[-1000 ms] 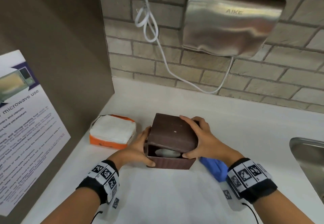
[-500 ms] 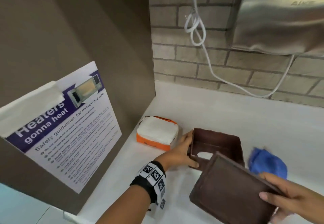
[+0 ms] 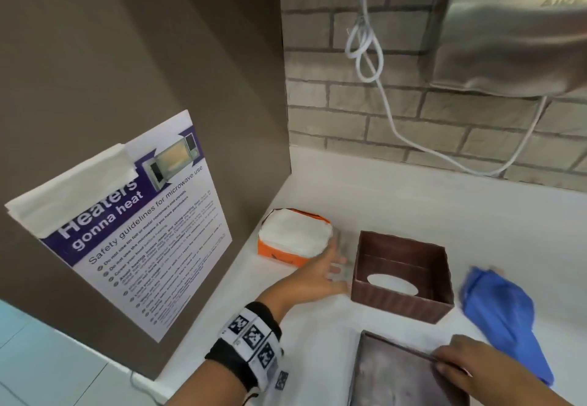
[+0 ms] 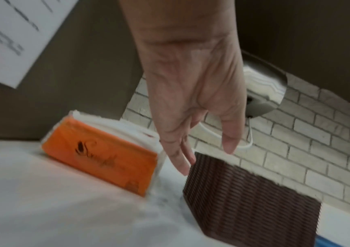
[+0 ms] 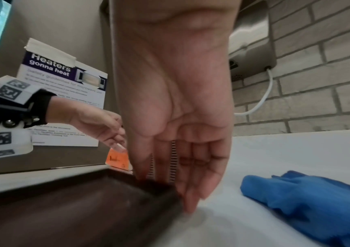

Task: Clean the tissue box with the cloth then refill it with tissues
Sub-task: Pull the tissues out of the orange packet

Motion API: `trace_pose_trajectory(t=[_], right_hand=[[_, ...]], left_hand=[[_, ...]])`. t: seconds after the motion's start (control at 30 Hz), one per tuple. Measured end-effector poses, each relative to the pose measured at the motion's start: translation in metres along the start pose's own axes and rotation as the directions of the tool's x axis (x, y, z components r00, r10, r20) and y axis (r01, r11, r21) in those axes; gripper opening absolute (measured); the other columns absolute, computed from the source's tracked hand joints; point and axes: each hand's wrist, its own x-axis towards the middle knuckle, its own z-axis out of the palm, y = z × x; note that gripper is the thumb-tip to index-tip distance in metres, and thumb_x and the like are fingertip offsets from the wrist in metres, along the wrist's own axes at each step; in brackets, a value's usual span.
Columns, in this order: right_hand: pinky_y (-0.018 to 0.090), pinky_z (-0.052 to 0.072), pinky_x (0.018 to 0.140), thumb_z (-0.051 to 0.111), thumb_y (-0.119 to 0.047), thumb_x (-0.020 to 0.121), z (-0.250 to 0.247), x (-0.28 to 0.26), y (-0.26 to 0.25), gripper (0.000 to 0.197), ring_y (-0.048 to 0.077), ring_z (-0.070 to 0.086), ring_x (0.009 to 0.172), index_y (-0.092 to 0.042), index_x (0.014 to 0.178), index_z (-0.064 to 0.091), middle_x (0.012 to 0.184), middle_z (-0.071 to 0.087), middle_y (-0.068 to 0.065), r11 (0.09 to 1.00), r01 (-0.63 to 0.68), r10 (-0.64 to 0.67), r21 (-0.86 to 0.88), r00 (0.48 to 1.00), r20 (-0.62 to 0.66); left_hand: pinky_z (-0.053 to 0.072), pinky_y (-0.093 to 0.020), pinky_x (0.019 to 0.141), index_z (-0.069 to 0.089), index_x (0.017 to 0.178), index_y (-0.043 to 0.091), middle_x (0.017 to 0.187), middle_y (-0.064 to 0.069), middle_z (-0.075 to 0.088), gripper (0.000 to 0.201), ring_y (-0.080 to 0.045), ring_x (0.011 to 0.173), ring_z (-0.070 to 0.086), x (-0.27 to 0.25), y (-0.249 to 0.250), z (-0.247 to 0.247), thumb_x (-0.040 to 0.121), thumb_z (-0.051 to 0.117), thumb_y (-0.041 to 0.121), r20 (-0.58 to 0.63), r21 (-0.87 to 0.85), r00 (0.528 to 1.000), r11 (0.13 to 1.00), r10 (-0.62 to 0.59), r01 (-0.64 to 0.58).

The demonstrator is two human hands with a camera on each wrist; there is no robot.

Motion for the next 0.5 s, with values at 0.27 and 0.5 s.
trace_pose_trajectory(t=[0.27, 0.5], right_hand=[[0.002, 0.039, 0.090, 0.054, -0.021, 0.094, -0.070, 0.048, -0.120, 0.027, -0.007, 0.059, 0.102, -0.033, 0.113, 0.068, 0.110, 0.065, -0.021, 0.794, 0.160, -0.083, 0.586, 0.984, -0.157], [0.028, 0.036, 0.093, 0.041, -0.029, 0.098, -0.114, 0.175, -0.194, 0.046, 0.030, 0.046, 0.123, -0.001, 0.134, 0.042, 0.135, 0.048, 0.018, 0.676, -0.150, 0.287, 0.721, 0.955, -0.070]], left_hand=[[0.037, -0.018, 0.091, 0.043, 0.140, 0.016, 0.148, 0.002, 0.042, 0.044, -0.017, 0.124, 0.050, -0.012, -0.006, -0.071, 0.097, 0.037, 0.010, -0.319, 0.403, 0.946, 0.912, 0.062, 0.076], [0.047, -0.034, 0.087, 0.051, 0.120, 0.003, 0.121, -0.014, 0.055, 0.030, -0.031, 0.109, 0.058, 0.017, -0.033, -0.077, 0.092, 0.048, 0.012, -0.289, 0.643, 0.957, 0.735, -0.025, 0.213]])
